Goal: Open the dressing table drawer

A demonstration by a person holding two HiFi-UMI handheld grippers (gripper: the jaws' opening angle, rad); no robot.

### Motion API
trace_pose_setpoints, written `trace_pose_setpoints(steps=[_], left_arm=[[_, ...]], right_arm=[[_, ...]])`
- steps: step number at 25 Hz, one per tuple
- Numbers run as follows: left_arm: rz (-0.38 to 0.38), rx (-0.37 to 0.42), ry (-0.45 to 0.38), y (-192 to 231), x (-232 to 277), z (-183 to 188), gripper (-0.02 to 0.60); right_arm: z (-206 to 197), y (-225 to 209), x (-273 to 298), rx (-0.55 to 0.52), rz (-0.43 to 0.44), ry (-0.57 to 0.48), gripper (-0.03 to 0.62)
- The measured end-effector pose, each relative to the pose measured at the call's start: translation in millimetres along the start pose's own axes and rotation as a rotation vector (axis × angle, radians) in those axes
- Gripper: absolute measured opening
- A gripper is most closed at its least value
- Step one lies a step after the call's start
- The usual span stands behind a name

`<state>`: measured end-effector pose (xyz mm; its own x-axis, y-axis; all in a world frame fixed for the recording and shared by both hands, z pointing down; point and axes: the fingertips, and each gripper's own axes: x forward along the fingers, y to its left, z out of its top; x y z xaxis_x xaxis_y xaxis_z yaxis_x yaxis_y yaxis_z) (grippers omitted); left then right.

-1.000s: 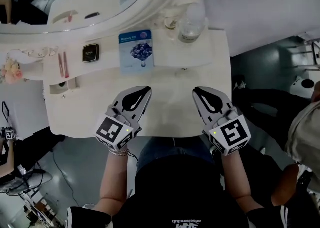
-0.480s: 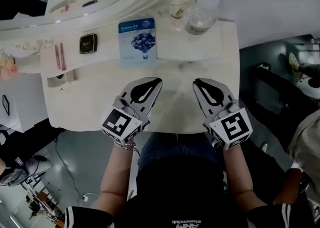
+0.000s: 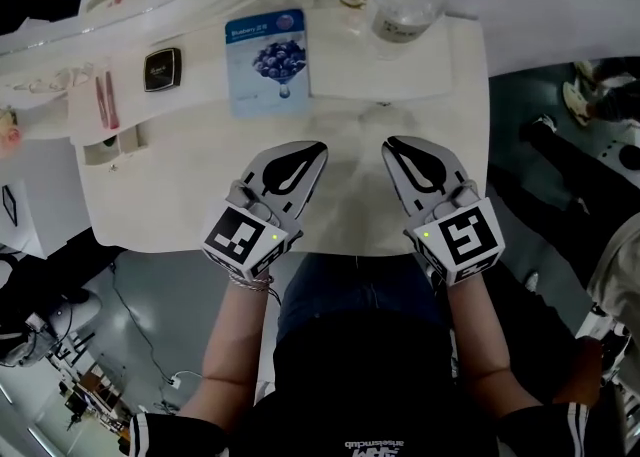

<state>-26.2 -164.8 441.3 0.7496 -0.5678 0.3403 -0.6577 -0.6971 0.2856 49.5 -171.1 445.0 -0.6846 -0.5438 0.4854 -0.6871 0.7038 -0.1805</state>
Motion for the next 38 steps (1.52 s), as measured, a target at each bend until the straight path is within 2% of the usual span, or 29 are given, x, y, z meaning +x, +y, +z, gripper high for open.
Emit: trace_pose_setpoints(steps=[13, 17, 26, 34, 38], left_arm=[[0.035, -0.022, 0.009, 17, 8, -14, 0.018], [0.049, -0.029, 0.009, 23, 10, -16, 0.018], [0.062, -0.035, 0.022, 35, 21, -24, 0.018], [0.069, -0.049, 0.06, 40, 30, -27, 0.018], [0.078, -0.057, 0.048, 45, 34, -24, 0.018]], right_arm=[[-18, -16, 10, 0.026, -0.027, 0.032, 0.023], [-21, -19, 17, 0.045, -0.023, 0.047, 0.09], [-27, -42, 37, 0.059, -0.075, 0.058, 0.135], [-24, -57, 51, 0.066, -0.115, 0.051, 0.135], [-26, -56, 57, 0.049, -0.106, 0.061, 0.126]])
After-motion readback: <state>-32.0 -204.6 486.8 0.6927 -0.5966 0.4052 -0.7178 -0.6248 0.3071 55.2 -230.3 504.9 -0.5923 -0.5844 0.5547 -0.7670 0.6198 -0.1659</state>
